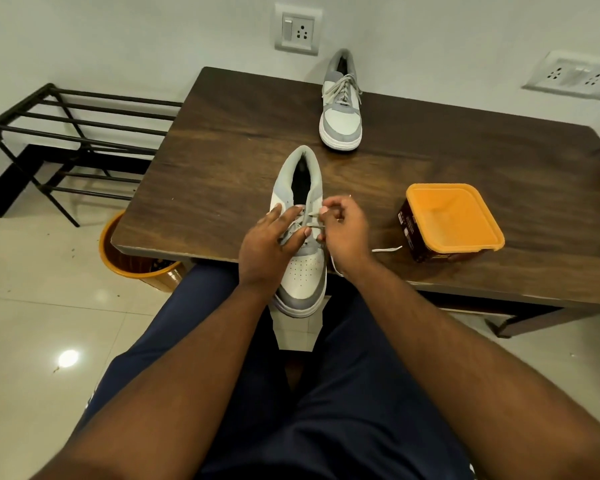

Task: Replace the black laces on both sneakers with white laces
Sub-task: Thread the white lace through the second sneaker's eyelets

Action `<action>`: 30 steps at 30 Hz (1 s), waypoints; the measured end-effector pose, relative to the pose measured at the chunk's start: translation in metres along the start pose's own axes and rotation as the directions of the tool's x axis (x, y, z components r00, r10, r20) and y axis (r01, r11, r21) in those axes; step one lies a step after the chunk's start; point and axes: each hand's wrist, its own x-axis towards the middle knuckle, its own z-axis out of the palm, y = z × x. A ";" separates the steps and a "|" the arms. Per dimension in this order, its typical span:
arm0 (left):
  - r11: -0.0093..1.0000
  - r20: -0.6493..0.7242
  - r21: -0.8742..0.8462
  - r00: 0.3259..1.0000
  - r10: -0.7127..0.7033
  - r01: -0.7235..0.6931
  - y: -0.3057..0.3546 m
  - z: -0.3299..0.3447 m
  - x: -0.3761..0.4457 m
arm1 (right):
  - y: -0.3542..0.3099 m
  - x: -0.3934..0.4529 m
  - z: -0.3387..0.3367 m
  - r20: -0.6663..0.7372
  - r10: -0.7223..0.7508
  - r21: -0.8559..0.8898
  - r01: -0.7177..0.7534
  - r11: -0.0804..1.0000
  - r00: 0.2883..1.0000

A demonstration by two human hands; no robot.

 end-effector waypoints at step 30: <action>0.991 -0.187 -0.132 0.981 -0.047 0.022 0.009 -0.009 -0.029 | -0.008 -0.039 -0.042 0.426 -0.019 -0.102 0.069 0.992 0.904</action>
